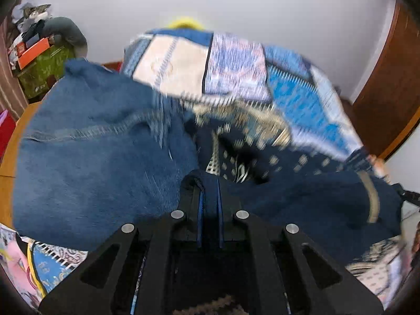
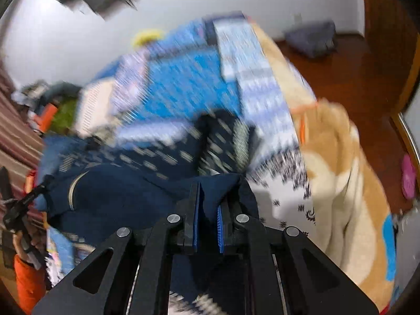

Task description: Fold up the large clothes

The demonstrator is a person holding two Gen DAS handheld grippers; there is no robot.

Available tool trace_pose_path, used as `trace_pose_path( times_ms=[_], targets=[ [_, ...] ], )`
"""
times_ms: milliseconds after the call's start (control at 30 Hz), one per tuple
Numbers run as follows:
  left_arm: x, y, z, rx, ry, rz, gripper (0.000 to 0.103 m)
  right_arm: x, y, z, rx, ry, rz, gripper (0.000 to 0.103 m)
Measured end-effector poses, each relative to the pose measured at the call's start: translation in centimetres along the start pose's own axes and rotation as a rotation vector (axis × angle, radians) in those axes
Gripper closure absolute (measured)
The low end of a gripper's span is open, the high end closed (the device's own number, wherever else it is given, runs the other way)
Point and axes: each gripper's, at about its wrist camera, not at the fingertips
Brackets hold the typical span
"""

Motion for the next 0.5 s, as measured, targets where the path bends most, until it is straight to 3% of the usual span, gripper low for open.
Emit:
trace_pose_path(
  times_ms=[200,267,333,400,467,500],
  targets=[
    [-1.3,-1.3,1.7,0.139,0.057,0.016,0.087,-0.5,-0.3,-0.5,-0.054,-0.028,-0.035,0.086],
    [-2.8,-1.6,2.3,0.172,0.059,0.021,0.075,-2.1,-0.3,-1.1,-0.091,-0.092,-0.023,0.080],
    [-4.3,-2.0,2.7,0.186,0.046,0.046,0.048,-3.9,-0.6,-2.1,-0.152,-0.141,0.019,0.070],
    [-6.3,-2.6,3.1,0.196,0.015,0.079,0.043,-5.4,-1.1,-3.1,-0.199,-0.129,0.055,0.056],
    [-7.7,-3.6,3.5,0.212,-0.007,0.075,0.038,-6.7,-2.1,-4.5,-0.240,-0.103,0.071,0.056],
    [-8.1,-4.2,3.7,0.219,-0.014,0.065,0.030,-6.7,-2.2,-5.2,-0.258,-0.089,0.065,0.056]
  ],
)
Point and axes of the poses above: each gripper's, at about its wrist camera, not at the fingertips, and x roughly the way its jaws point, z to its right, y to its top, and after that the axes turned 12 degrees about -x, right-handed
